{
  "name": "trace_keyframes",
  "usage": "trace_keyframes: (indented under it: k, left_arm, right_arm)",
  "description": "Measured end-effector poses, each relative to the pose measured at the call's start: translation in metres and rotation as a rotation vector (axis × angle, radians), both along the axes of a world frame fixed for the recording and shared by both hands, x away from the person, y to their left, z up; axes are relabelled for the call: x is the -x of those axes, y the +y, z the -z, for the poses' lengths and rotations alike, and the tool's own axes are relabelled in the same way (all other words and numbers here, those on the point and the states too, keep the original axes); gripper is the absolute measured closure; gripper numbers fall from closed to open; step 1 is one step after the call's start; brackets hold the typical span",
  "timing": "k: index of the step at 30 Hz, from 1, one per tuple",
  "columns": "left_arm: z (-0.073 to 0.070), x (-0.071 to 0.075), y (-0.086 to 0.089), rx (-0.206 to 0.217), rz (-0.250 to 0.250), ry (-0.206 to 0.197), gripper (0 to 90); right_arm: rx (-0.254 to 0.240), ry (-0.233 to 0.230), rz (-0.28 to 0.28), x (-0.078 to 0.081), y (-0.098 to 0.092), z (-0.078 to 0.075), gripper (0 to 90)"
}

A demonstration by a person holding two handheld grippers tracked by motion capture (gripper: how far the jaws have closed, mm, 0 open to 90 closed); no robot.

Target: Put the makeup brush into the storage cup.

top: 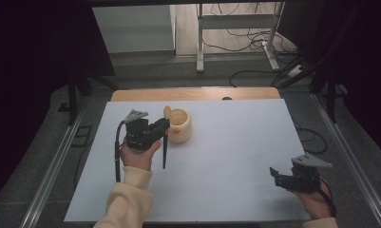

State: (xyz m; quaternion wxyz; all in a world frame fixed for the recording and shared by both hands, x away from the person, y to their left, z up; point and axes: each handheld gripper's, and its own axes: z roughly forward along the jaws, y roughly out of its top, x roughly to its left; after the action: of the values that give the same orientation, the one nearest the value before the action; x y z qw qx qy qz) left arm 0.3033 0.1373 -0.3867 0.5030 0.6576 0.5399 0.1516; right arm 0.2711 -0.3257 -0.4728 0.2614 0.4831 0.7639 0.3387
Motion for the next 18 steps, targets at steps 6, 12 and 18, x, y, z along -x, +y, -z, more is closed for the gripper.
trace_keyframes:
  k: [6,12,18]
  left_arm:
    - [0.001,-0.003,0.0,0.009,-0.005,-0.007,77.4]
    - [0.0,-0.008,0.001,0.018,-0.008,-0.014,77.4]
    - [-0.002,-0.013,0.001,0.021,-0.003,-0.019,77.4]
  right_arm:
    - [0.001,-0.001,0.0,0.0,0.0,0.0,13.7]
    - [0.002,0.001,0.0,0.0,0.0,0.0,13.7]
    - [-0.001,-0.003,0.002,0.0,0.0,0.0,13.7]
